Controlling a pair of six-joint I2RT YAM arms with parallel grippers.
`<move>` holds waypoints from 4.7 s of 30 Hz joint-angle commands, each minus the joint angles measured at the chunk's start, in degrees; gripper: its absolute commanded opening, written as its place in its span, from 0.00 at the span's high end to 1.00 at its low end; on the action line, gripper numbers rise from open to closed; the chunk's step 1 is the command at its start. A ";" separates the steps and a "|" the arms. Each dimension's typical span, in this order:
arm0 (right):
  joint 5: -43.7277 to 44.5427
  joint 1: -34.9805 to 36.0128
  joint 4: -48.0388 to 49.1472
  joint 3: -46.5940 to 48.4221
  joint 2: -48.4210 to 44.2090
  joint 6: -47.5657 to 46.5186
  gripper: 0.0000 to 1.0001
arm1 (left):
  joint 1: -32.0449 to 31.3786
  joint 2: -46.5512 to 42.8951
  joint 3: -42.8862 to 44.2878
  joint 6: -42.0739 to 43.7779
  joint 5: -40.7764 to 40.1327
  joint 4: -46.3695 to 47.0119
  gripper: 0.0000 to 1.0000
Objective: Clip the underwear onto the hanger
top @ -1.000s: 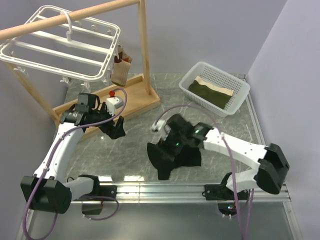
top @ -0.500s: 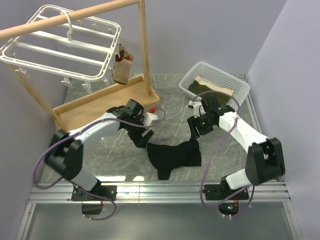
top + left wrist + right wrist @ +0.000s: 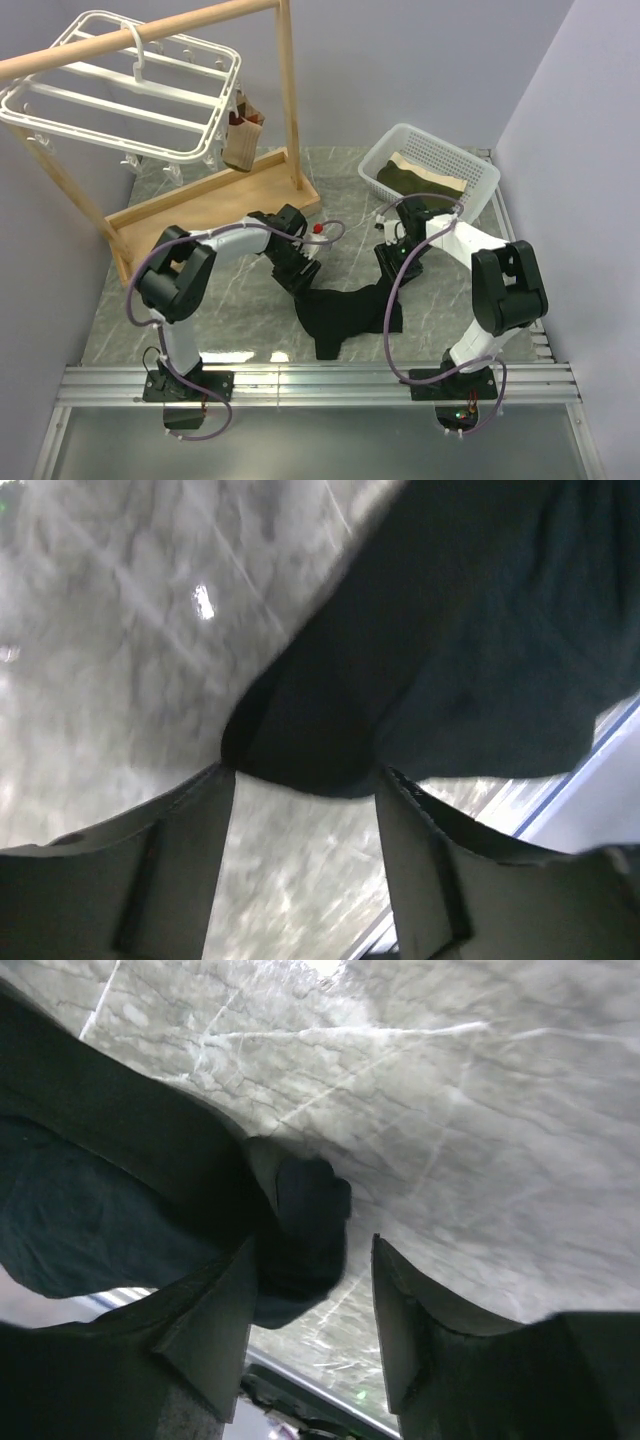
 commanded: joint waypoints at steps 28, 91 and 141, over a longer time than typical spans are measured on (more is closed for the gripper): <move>-9.97 -5.73 9.41 2.02 -3.63 7.90 0.45 | -7.91 -21.68 -8.29 15.00 -15.05 2.72 1.00; -20.77 1.04 16.17 12.13 9.25 20.66 1.00 | -5.20 -21.67 -3.21 8.76 -15.41 1.23 1.00; -5.14 -3.22 18.74 -1.85 -15.59 5.64 0.46 | 5.18 -13.66 6.58 6.82 -14.26 -0.89 0.27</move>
